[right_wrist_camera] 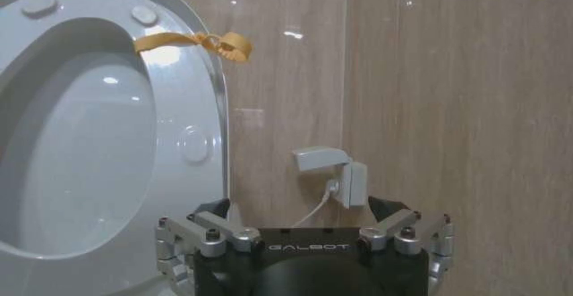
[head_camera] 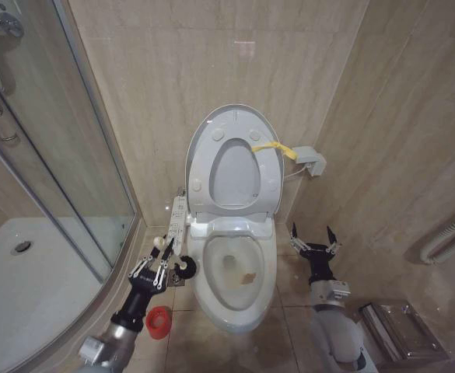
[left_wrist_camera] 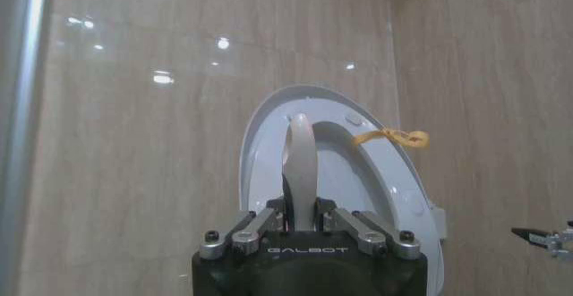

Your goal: Open the toilet lid, clean the toilet bowl with a toilet brush, close the toilet lid, and flush.

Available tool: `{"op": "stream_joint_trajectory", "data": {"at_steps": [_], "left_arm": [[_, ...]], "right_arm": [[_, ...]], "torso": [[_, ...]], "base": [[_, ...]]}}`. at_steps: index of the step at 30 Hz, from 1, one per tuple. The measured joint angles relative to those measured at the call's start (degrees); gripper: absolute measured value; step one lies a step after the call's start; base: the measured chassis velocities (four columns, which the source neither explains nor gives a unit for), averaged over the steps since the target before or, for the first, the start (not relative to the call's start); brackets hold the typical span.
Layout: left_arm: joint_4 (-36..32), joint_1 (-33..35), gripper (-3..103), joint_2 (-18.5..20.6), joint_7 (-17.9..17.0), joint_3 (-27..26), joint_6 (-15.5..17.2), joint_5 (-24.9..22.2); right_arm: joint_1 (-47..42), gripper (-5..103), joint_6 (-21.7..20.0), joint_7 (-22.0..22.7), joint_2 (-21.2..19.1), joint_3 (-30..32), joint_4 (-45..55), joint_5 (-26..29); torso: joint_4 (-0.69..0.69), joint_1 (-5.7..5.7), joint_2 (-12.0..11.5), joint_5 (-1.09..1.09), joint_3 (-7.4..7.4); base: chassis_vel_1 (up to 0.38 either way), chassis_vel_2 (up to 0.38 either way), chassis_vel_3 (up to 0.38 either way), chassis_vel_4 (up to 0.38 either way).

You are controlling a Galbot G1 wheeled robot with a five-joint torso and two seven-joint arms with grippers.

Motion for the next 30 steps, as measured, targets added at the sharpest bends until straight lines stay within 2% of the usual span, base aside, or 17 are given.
{"op": "stream_joint_trajectory", "data": {"at_steps": [7,13,17,24,27,28,30], "left_arm": [[4.3,-7.7,19,2.7,1.0,5.7,0.2,-3.9],[9.0,-15.5,19,3.0,2.6,14.6,-0.1,-7.1],[13.2,-19.8,19,2.3,4.0,19.3,-0.7,-8.5],[20.9,-25.5,19,0.7,4.3,23.9,-1.4,-7.8],[28.4,-29.8,19,-1.1,5.3,26.3,-3.0,-7.0],[28.4,-29.8,19,-1.1,5.3,26.3,-3.0,-7.0],[33.0,-32.8,19,-2.2,6.4,28.2,-4.2,-7.4]], "right_arm": [[0.0,100,0.0,0.0,0.0,0.0,0.0,0.0],[0.0,100,0.0,0.0,0.0,0.0,0.0,0.0],[0.0,100,0.0,0.0,0.0,0.0,0.0,0.0],[0.0,100,0.0,0.0,0.0,0.0,0.0,0.0],[0.0,100,0.0,0.0,0.0,0.0,0.0,0.0],[0.0,100,0.0,0.0,0.0,0.0,0.0,0.0],[0.0,100,0.0,0.0,0.0,0.0,0.0,0.0]], "torso": [[0.00,0.05,0.0,0.00,0.02],[0.01,0.01,0.0,0.01,0.01],[-0.01,0.00,0.0,0.01,0.00],[0.01,0.00,0.0,0.01,0.00],[0.01,0.01,0.0,0.01,0.01],[0.01,0.01,0.0,0.01,0.01],[0.01,0.01,0.0,0.02,0.00]], "base": [[-0.092,0.101,0.082,-0.100],[-0.025,0.031,0.034,-0.021],[0.025,-0.020,-0.027,0.039],[0.000,0.000,0.000,0.000],[0.000,0.000,0.000,0.000],[0.000,0.000,0.000,0.000],[0.000,0.000,0.000,0.000]]}}
